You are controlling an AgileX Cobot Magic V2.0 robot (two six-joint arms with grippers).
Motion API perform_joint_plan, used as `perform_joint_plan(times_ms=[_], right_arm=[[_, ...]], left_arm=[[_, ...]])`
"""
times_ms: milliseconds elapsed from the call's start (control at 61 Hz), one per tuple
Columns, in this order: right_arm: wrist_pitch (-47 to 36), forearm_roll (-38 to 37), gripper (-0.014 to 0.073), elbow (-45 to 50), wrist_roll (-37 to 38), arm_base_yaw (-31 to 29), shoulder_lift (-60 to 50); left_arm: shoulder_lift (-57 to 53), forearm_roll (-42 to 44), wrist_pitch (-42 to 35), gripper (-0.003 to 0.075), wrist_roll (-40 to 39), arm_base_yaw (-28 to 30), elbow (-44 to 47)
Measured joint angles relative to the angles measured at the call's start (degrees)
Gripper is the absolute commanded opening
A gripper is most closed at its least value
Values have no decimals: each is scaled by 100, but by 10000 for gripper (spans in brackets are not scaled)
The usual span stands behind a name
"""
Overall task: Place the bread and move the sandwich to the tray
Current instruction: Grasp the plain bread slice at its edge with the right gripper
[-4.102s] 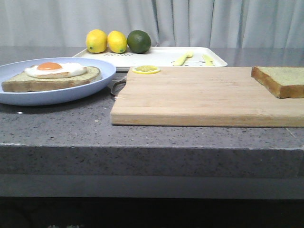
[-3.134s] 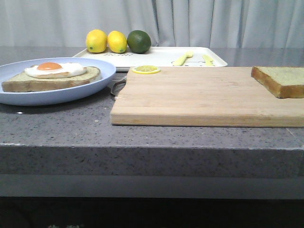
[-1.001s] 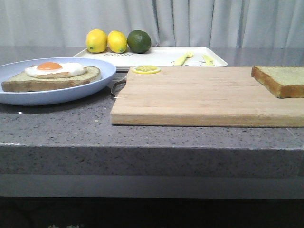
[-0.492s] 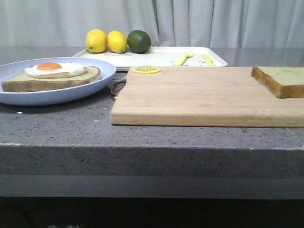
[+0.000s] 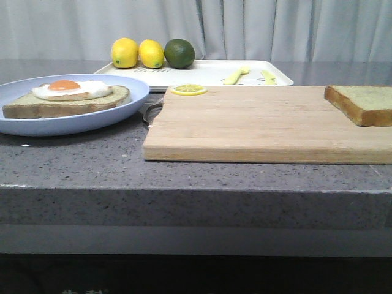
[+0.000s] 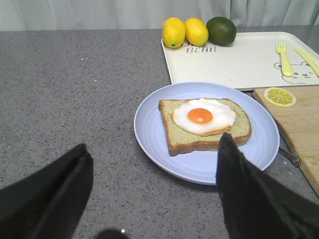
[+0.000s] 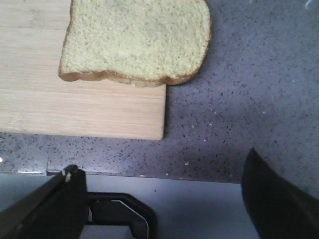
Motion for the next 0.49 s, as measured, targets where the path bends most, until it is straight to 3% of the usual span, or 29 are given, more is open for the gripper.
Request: perform_joint_plan(times_ms=[197,361,492], right_arm=[[553,578,633,-433,-591,-1058,677],[676,2151,633,-453,-1630,-2426,1283],[665,3110,633,-453,-2257,-3038,1704]], left_arm=[[0,34,139,513,0,-4,0],[0,130,173,513,0,-4,0],[0,168,193,513,0,-4,0]])
